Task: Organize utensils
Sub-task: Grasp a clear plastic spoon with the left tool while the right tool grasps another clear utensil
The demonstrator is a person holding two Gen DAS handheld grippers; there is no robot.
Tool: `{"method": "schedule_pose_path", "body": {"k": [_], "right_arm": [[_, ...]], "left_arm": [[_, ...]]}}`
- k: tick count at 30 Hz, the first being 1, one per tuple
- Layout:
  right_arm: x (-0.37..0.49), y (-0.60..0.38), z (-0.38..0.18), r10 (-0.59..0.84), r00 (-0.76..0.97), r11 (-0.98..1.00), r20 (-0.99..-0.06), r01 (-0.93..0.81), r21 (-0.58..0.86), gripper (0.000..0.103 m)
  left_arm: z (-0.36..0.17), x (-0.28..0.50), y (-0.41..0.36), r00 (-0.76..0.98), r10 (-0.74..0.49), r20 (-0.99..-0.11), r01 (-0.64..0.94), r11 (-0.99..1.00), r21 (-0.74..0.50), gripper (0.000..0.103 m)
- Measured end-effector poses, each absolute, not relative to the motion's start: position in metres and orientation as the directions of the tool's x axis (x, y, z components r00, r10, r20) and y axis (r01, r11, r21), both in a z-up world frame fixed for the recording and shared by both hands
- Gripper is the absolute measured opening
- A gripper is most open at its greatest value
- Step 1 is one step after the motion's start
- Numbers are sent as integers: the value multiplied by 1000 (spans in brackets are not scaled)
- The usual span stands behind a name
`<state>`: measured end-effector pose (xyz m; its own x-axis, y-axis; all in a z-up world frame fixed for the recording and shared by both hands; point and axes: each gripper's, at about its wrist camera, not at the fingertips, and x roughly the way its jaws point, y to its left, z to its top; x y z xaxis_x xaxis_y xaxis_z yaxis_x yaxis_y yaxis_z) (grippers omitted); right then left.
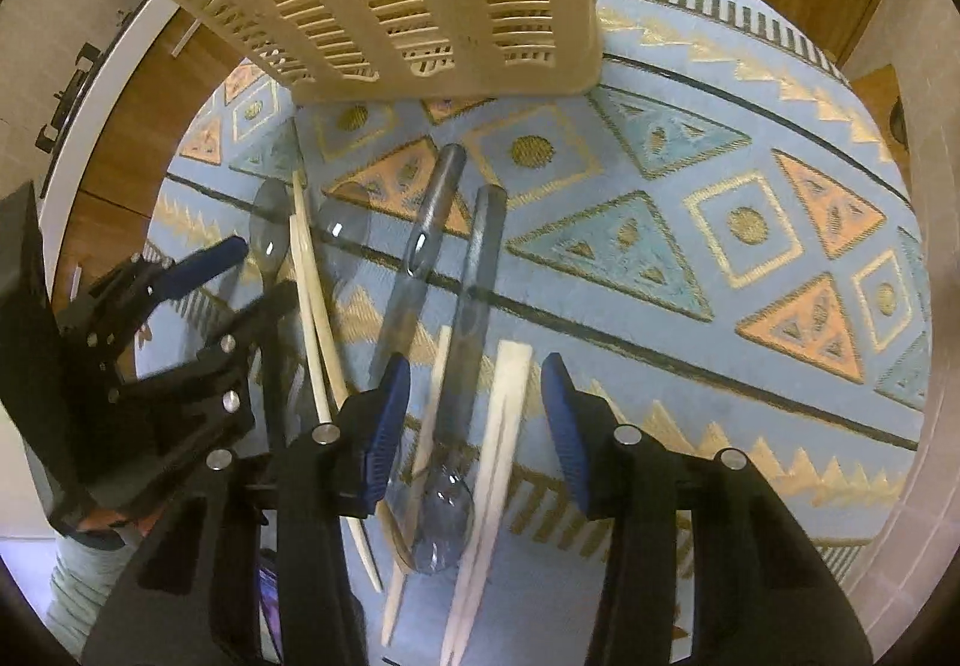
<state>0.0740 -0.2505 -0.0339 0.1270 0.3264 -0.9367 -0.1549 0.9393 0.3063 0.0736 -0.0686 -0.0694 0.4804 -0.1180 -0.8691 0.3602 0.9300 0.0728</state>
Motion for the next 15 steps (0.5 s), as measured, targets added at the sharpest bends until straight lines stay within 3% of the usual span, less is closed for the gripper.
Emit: {"method": "schedule_pose_path", "body": {"k": [3, 5, 8, 15], "right_arm": [[83, -242, -34, 319, 132, 942, -938, -151, 299, 41], [89, -236, -34, 298, 138, 949, -945, -154, 276, 37], [98, -230, -39, 264, 127, 958, -956, -153, 244, 35], [110, -211, -45, 179, 121, 972, -976, -173, 157, 31]], "left_arm": [[-69, 72, -67, 481, -125, -868, 373, 925, 74, 40], [-69, 70, -67, 483, -112, -868, 380, 920, 93, 23], [-62, 78, -55, 459, -138, -878, 406, 911, 69, 11], [-55, 95, -33, 349, -210, -913, 436, 899, -40, 13]]}}
